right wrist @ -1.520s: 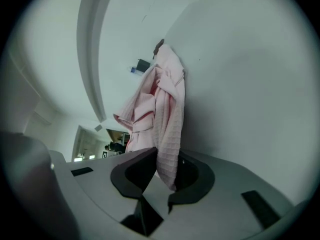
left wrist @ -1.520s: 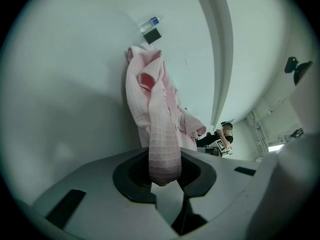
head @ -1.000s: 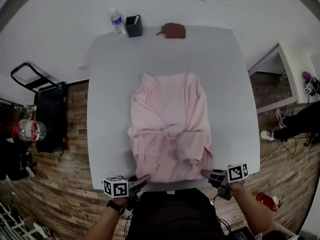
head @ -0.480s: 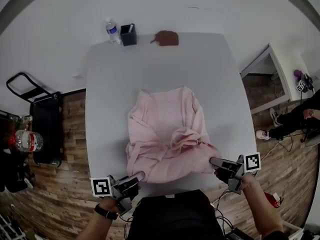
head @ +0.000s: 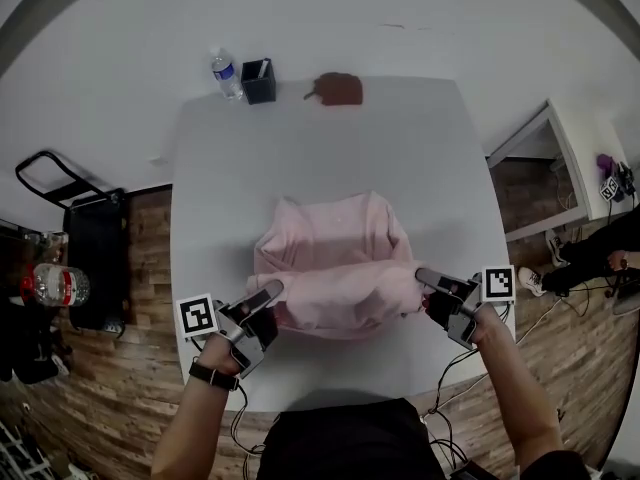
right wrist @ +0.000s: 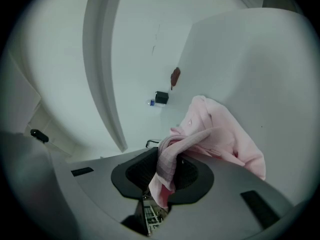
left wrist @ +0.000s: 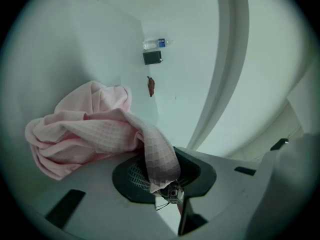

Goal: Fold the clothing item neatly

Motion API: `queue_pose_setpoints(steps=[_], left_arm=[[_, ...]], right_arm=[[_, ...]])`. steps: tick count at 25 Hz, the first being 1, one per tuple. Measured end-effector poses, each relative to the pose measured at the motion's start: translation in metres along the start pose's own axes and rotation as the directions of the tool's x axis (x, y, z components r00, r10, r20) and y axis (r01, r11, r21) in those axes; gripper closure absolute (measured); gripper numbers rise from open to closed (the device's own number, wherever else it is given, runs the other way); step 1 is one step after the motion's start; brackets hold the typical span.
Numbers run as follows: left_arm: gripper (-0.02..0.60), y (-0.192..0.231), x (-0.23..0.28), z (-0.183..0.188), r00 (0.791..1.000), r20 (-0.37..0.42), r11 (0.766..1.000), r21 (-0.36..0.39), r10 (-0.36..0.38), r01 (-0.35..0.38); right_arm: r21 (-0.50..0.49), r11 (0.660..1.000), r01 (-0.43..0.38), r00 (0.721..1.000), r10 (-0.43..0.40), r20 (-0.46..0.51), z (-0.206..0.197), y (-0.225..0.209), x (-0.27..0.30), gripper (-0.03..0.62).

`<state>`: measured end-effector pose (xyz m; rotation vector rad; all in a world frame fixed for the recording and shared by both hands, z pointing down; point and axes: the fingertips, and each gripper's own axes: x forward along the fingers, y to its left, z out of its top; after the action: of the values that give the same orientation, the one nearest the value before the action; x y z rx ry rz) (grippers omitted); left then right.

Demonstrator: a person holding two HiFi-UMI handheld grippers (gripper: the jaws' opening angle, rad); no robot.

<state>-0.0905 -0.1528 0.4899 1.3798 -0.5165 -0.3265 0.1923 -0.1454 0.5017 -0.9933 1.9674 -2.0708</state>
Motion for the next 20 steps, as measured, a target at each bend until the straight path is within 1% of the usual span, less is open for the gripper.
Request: queue_pose_setpoints(steps=[3,6,12,14,16,19,20], left_arm=[[0.503,0.011,0.021,0.033,0.999,0.033,0.998,-0.06,0.02,-0.018],[0.502,0.03,0.033,0.056,0.996,0.077,0.993,-0.112,0.05,-0.041],[0.499,0.06,0.045,0.091,0.981,0.178,0.981,-0.191,0.079,-0.045],[0.499,0.072,0.046,0.102,0.971,0.22,0.973,-0.227,0.098,-0.046],[0.499,0.085,0.04,0.11,0.954,0.275,0.965,-0.258,0.118,-0.045],[0.498,0.103,0.032,0.118,0.927,0.346,0.96,-0.278,0.145,-0.047],[0.497,0.106,0.033,0.121,0.923,0.357,0.959,-0.279,0.147,-0.045]], right_arm=[[0.022,0.999,0.031,1.0,-0.031,0.002,0.031,-0.012,0.025,0.514],[0.035,0.997,0.066,0.998,-0.066,-0.013,0.054,-0.027,0.049,0.514],[0.031,0.995,0.098,0.994,-0.096,-0.046,0.079,-0.051,0.08,0.514],[0.048,0.992,0.116,0.993,-0.114,-0.039,0.09,-0.058,0.092,0.514],[0.061,0.991,0.119,0.993,-0.12,0.002,0.1,-0.065,0.102,0.514],[0.052,0.993,0.104,0.987,-0.109,0.116,0.114,-0.071,0.115,0.51],[0.041,0.994,0.103,0.983,-0.108,0.146,0.118,-0.071,0.118,0.491]])
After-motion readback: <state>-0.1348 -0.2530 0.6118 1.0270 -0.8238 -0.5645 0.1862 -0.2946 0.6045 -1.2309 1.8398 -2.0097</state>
